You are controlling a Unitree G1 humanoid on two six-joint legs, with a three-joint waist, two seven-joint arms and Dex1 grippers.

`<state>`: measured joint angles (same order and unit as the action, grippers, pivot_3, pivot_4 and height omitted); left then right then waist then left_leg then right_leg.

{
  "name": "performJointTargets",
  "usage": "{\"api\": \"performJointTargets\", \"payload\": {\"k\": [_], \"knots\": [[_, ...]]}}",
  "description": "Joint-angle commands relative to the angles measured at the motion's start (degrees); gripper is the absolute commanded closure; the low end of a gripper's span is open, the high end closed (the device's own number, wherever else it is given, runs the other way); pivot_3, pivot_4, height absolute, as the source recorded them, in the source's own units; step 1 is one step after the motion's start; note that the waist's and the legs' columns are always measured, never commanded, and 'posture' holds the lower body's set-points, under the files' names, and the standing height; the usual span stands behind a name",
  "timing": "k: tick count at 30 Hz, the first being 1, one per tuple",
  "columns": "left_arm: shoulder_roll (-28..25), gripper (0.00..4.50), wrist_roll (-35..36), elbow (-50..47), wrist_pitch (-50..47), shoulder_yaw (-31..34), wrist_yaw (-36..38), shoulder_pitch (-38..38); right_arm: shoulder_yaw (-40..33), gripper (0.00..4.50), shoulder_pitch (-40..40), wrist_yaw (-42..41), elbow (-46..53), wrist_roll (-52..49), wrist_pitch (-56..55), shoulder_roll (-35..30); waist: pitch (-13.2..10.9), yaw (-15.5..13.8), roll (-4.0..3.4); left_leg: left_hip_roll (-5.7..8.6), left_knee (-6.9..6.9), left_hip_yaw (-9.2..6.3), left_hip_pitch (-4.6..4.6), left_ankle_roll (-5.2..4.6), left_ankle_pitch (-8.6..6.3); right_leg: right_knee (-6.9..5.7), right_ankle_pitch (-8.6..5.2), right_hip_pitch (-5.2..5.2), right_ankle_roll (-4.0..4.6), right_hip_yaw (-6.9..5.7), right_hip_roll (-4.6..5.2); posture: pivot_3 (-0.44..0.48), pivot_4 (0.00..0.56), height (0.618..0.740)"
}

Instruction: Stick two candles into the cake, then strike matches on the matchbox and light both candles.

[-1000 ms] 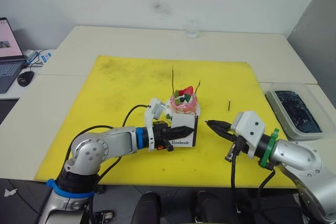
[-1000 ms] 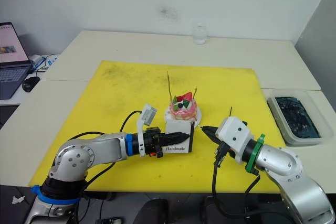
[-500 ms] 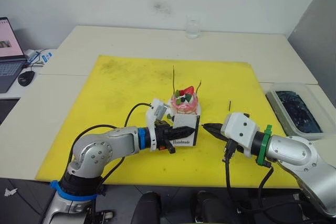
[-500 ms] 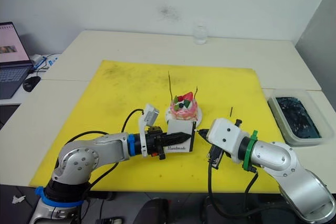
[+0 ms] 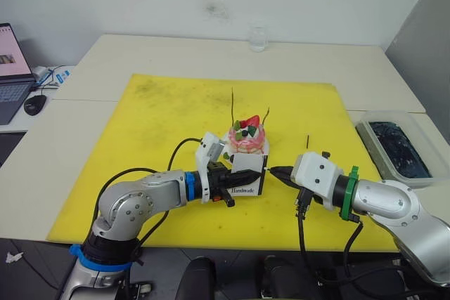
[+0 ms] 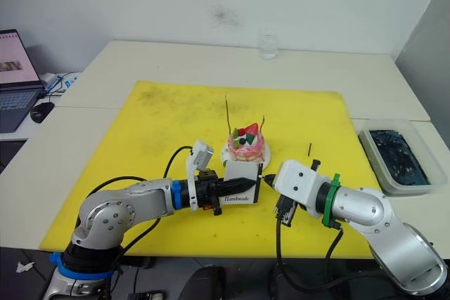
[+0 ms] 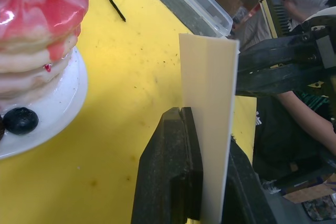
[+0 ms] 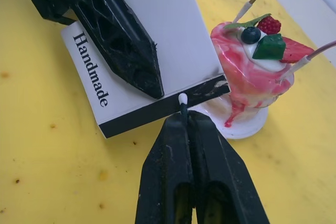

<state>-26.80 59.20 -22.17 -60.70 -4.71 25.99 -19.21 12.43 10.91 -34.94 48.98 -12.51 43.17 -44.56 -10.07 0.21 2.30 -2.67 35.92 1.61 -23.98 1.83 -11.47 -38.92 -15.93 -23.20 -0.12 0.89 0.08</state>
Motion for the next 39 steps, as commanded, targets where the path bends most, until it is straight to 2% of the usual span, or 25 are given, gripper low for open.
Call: {"api": "performJointTargets", "payload": {"k": [1, 11, 19, 23, 26, 30, 36, 39], "knots": [[0.49, 4.5, -0.19, -2.18, 0.65, 0.31, 1.02, 0.2, -0.26, 4.47, 0.77, -0.1, 0.83, 0.58, -0.54, 0.0, 0.0, 0.0, 0.0, 0.0, 0.0, 0.0, 0.0, 0.0, 0.0, 0.0, 0.0, 0.0, 0.0, 0.01, 0.0, 0.0, 0.15, 0.74], [0.05, 4.5, -0.31, -4.73, 0.32, -0.49, 2.42, 1.77, 1.21, 4.47, 0.44, 0.22, 0.99, 1.39, -0.64, 0.53, 0.0, 0.01, 0.0, -0.01, 0.01, 0.0, 0.0, 0.0, 0.0, -0.01, 0.0, 0.0, -0.01, 0.0, 0.0, 0.0, 0.15, 0.74], [-0.65, 4.5, -3.18, -4.98, 1.79, -2.26, 5.59, 2.1, 3.71, 4.47, 1.58, 0.6, 0.82, 2.62, 0.58, 2.27, 0.0, 0.01, 0.0, -0.01, 0.03, 0.0, 0.01, 0.0, 0.0, -0.01, 0.0, 0.0, -0.01, 0.0, 0.0, 0.0, 0.15, 0.74], [-2.5, 4.5, -5.82, -6.03, 2.96, -4.07, 8.53, 2.9, 0.12, 4.47, 5.76, 8.58, -3.49, 7.19, 3.15, 7.26, 0.0, 0.24, 0.0, -0.01, 0.04, 0.01, 0.02, 0.0, 0.0, -0.03, 0.02, 0.0, -0.02, 0.01, -0.02, 0.0, 0.15, 0.74], [-4.81, 4.5, -6.45, -7.1, 3.53, -1.96, 9.02, 5.27, -4.75, 4.47, 6.72, 9.58, -5.24, 8.78, 3.29, 6.3, -0.01, 0.21, -0.02, -0.02, 0.04, 0.02, 0.01, 0.0, 0.0, -0.06, 0.03, -0.02, -0.03, 0.02, -0.01, 0.0, 0.15, 0.74], [-8.45, 4.5, -6.58, -7.49, 3.85, 2.47, 9.33, 8.96, -8.36, 4.47, 5.58, 7.53, -2.37, 6.59, 4.35, 5.05, -0.01, 0.1, -0.02, -0.05, 0.0, 0.02, -0.04, 0.0, 0.0, 0.0, -0.02, -0.04, 0.02, 0.01, 0.05, 0.0, 0.15, 0.74], [-9.98, 4.5, -6.26, -8.1, 4.13, 5.16, 8.81, 12.05, -6.66, 4.47, 6.44, 5.73, 1.42, 3.95, 5.53, 5.95, -0.02, 0.13, -0.03, -0.08, -0.02, 0.0, -0.01, -0.01, 0.0, -0.02, -0.03, -0.04, 0.02, -0.01, 0.04, 0.0, 0.15, 0.74], [-10.99, 4.5, -6.97, -8.29, 4.73, 5.87, 9.54, 14.23, -4.89, 4.47, 10.11, 3.84, 2.08, 1.69, 5.6, 7.0, -0.02, 0.32, -0.03, -0.08, 0.02, 0.05, 0.0, -0.01, 0.0, -0.03, 0.01, -0.04, -0.03, 0.04, 0.07, 0.0, 0.15, 0.74]]}}
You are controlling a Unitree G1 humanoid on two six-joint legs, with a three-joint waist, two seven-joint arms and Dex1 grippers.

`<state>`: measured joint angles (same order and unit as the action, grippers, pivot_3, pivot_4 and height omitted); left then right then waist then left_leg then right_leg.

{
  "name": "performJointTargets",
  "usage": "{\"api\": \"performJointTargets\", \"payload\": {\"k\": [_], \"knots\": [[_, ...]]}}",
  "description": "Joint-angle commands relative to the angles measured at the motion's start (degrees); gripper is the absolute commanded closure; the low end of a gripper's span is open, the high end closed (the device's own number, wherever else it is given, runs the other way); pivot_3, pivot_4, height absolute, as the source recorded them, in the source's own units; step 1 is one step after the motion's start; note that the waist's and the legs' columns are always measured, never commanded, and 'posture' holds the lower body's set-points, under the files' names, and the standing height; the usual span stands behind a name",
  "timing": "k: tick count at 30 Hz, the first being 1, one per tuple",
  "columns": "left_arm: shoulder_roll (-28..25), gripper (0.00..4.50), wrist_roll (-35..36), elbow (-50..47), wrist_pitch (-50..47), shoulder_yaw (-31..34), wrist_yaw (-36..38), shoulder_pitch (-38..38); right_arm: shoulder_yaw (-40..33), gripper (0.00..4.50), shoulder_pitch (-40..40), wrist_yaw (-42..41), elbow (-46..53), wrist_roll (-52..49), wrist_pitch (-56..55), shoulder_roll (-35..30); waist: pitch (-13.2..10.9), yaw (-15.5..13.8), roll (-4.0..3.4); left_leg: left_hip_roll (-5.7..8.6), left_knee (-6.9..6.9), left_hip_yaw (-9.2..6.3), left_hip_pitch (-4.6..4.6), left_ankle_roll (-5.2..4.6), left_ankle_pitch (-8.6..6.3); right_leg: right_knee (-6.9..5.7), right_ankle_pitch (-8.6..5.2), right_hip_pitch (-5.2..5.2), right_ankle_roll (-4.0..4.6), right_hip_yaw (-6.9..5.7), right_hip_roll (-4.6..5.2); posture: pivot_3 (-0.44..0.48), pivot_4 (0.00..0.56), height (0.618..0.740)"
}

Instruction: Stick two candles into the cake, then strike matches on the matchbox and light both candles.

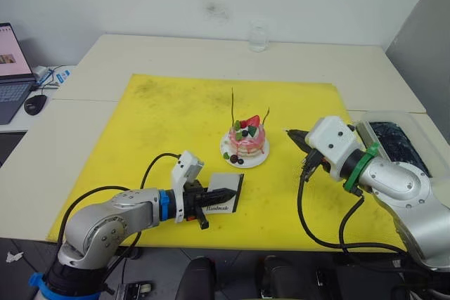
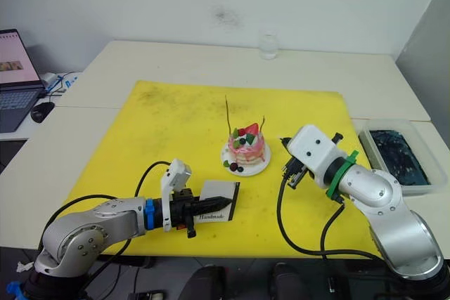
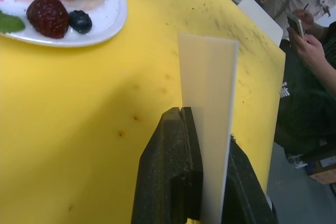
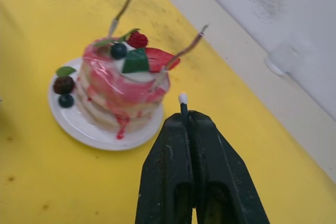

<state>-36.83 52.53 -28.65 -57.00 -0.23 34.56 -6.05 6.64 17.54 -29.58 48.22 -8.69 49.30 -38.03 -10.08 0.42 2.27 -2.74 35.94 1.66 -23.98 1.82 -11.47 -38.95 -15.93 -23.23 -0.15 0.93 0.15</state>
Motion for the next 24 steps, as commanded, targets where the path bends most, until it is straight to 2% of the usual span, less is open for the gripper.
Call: {"api": "performJointTargets", "payload": {"k": [1, 14, 24], "knots": [[-1.03, 4.5, -0.47, -1.82, 1.22, 1.3, 1.09, 1.26, 1.56, 4.47, 4.92, -1.91, 2.53, -2.51, -0.51, 0.86, 0.0, 0.22, 0.0, 0.0, 0.0, 0.02, 0.02, 0.0, 0.0, -0.01, 0.01, 0.0, -0.01, 0.02, 0.0, 0.0, 0.15, 0.74], [1.29, 4.5, -3.13, -1.15, 2.95, -1.35, 1.68, 0.22, 12.03, 4.47, 22.63, 0.07, -13.37, 4.41, -7.3, 8.66, 0.0, 0.26, 0.0, 0.01, -0.01, -0.01, 0.0, -0.01, 0.0, -0.01, 0.0, 0.0, 0.02, -0.02, -0.01, 0.0, 0.15, 0.74], [2.3, 4.5, -4.47, -0.57, 3.87, -2.1, 1.89, -0.05, 13.93, 4.47, 25.61, -0.6, -23.18, 10.12, -16.38, 11.25, 0.0, 0.2, -0.01, 0.01, -0.01, 0.0, -0.01, -0.01, 0.0, -0.01, 0.0, 0.0, 0.02, -0.01, 0.0, 0.0, 0.15, 0.74]]}}
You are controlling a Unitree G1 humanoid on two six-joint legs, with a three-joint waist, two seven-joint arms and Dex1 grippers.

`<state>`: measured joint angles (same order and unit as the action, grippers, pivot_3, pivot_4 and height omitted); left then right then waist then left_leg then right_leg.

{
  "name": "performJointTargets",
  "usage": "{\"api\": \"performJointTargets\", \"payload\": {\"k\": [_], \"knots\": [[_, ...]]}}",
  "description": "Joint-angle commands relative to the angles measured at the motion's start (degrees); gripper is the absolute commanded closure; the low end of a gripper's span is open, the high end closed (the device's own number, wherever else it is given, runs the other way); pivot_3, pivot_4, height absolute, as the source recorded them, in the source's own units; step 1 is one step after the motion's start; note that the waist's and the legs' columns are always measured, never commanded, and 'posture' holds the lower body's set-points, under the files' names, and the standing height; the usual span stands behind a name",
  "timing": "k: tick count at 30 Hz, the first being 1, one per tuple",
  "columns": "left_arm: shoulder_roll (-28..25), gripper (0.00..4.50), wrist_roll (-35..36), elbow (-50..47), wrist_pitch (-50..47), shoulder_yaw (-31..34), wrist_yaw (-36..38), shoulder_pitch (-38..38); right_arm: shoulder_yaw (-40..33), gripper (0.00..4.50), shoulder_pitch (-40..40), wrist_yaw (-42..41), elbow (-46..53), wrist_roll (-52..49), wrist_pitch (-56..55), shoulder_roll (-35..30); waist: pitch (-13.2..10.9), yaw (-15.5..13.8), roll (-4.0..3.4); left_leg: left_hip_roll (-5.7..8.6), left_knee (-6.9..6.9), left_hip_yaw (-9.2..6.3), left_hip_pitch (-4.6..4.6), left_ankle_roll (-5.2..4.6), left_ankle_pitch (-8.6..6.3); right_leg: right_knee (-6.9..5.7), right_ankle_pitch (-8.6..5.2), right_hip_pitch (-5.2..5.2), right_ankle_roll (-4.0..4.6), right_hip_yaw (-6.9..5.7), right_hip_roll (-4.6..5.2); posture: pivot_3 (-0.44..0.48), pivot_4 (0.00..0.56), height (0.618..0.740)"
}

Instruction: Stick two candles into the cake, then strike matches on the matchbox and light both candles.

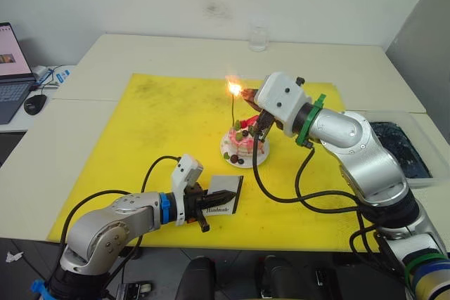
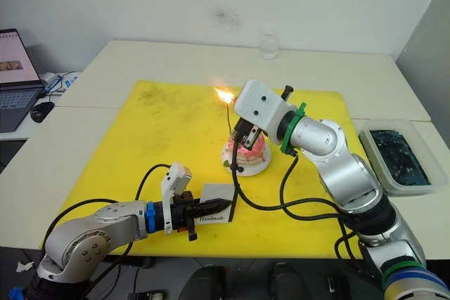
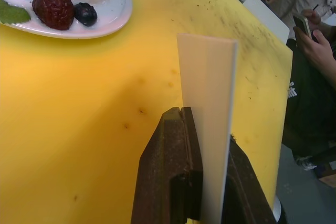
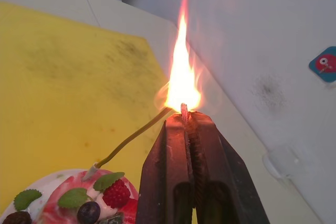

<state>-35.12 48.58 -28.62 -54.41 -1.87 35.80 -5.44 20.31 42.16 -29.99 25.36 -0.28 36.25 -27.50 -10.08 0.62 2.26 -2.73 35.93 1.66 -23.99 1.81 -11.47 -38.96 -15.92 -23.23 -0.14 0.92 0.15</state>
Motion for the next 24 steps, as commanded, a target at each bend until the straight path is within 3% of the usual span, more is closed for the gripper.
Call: {"api": "performJointTargets", "payload": {"k": [1, 24], "knots": [[0.73, 4.5, -0.67, -0.5, 1.33, -0.52, 0.71, -0.73, 0.49, 4.47, 0.94, -0.33, -0.93, 2.07, -4.16, 0.94, 0.0, 0.0, 0.0, 0.0, 0.0, -0.01, 0.0, 0.0, 0.0, 0.0, 0.0, 0.0, 0.0, -0.01, 0.0, 0.0, 0.15, 0.74], [2.16, 4.5, -1.86, -1.04, 0.67, -0.63, 1.21, -0.81, -1.69, 4.47, -0.07, -2.72, -4.14, 6.19, -8.67, 1.6, 0.0, -0.09, 0.0, 0.0, 0.03, -0.01, 0.0, 0.0, 0.0, -0.02, 0.01, 0.01, -0.01, -0.01, 0.01, 0.0, 0.15, 0.74]]}}
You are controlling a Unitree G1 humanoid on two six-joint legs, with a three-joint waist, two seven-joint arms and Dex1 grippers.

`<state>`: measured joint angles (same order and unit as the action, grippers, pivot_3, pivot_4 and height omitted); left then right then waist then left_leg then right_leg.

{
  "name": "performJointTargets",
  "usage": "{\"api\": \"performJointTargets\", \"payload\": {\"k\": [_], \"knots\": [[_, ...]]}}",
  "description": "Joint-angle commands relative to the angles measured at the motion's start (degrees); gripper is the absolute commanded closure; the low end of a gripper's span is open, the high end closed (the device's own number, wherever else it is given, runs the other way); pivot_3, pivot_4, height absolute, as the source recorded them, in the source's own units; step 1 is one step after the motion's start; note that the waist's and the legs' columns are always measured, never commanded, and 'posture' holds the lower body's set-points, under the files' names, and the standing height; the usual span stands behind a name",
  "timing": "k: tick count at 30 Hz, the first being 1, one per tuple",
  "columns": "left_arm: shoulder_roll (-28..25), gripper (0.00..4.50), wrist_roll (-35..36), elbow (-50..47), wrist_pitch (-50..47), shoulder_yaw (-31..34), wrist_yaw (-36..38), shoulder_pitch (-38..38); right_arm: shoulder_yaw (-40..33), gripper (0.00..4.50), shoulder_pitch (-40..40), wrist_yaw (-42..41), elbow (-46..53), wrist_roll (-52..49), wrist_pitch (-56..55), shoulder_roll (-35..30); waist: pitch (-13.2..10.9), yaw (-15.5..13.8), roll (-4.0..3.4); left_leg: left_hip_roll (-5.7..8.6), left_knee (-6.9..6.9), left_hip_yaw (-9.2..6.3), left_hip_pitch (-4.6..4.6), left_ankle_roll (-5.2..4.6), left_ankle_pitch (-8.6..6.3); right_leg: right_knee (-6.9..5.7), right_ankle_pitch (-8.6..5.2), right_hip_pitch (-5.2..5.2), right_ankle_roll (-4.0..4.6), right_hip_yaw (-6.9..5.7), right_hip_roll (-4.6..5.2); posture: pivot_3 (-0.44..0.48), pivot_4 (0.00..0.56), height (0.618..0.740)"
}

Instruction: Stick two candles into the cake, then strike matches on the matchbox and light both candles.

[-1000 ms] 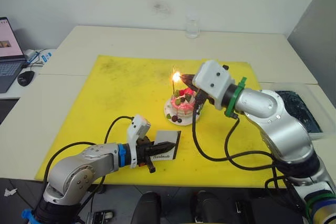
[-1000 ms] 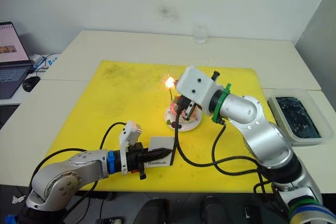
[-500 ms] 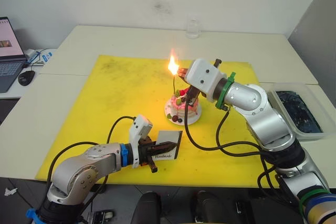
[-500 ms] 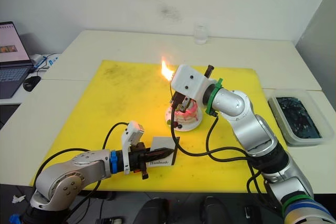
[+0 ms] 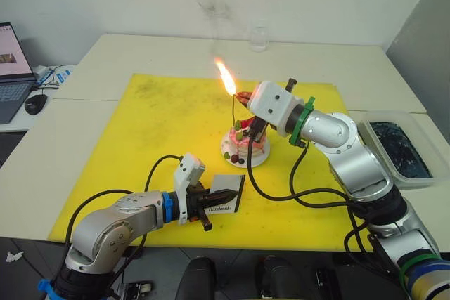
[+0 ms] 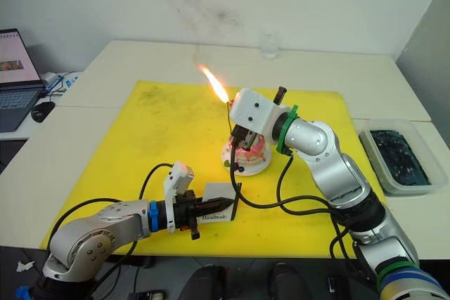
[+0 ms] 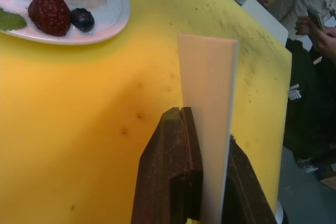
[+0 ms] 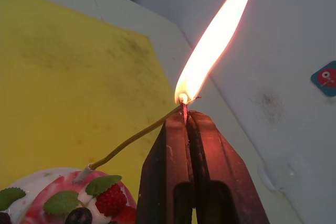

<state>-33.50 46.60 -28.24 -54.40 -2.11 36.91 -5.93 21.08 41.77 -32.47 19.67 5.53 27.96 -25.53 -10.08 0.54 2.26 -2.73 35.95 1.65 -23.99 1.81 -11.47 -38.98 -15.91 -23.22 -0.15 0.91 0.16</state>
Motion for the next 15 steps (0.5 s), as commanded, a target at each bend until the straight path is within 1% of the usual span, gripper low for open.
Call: {"api": "performJointTargets", "payload": {"k": [1, 15], "knots": [[0.54, 4.5, 0.15, -1.48, 0.63, -0.38, 0.08, -0.32, -2.61, 4.47, 0.27, -0.34, 1.53, 0.4, -0.38, -0.49, 0.0, -0.01, 0.0, 0.0, 0.0, 0.0, 0.0, 0.0, 0.0, 0.0, 0.0, 0.0, 0.0, 0.0, 0.0, 0.0, 0.15, 0.74], [0.62, 4.5, 0.44, -1.45, 0.09, -0.45, 0.06, -0.95, -2.63, 4.47, 0.35, -1.3, 0.68, 1.2, -1.14, -0.36, 0.0, -0.03, 0.0, 0.0, 0.0, 0.0, 0.0, 0.0, 0.0, 0.0, 0.0, 0.0, 0.0, 0.0, 0.0, 0.0, 0.15, 0.74]]}}
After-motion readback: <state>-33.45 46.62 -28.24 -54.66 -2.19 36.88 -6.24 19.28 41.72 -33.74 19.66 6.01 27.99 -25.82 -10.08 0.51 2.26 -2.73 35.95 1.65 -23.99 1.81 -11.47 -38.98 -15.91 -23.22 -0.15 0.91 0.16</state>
